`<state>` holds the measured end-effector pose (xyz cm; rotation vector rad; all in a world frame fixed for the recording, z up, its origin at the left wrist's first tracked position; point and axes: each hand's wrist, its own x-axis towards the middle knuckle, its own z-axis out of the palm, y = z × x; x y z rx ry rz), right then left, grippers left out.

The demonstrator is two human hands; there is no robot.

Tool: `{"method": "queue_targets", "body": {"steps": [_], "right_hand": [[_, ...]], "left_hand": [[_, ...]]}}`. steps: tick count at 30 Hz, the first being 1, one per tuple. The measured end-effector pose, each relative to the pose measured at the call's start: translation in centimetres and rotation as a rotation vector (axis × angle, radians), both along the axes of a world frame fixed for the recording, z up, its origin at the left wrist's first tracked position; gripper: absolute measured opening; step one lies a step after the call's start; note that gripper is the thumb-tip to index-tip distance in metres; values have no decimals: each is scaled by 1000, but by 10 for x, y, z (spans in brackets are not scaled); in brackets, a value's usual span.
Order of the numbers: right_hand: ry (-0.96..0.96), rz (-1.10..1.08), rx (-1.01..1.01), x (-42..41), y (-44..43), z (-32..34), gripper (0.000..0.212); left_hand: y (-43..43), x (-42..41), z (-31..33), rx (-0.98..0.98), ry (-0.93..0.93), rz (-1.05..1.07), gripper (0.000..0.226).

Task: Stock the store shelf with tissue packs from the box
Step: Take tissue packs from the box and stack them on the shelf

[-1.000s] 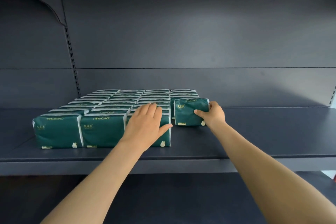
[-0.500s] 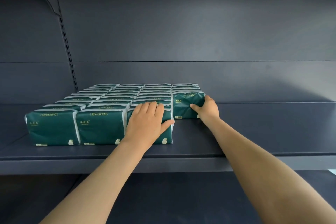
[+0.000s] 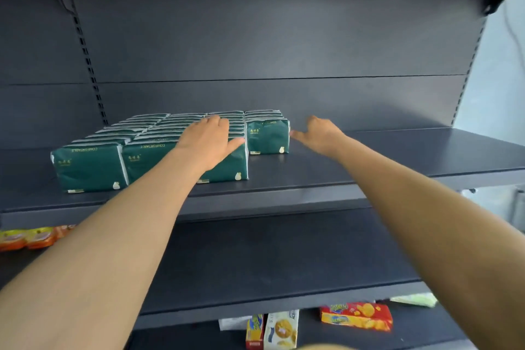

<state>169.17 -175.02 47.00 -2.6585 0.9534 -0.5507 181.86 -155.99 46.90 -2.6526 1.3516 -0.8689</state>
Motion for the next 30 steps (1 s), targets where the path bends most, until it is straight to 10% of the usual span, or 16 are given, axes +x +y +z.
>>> {"method": "queue_targets", "body": {"steps": [13,30], "right_hand": [[116,74,-143,-167,29,-7,62],[456,375,-7,-339,0,-195,63]], "left_hand": [[39,-132,-13,-25,204,-37,46],[30,-346,-193,33,535,164,44]]}}
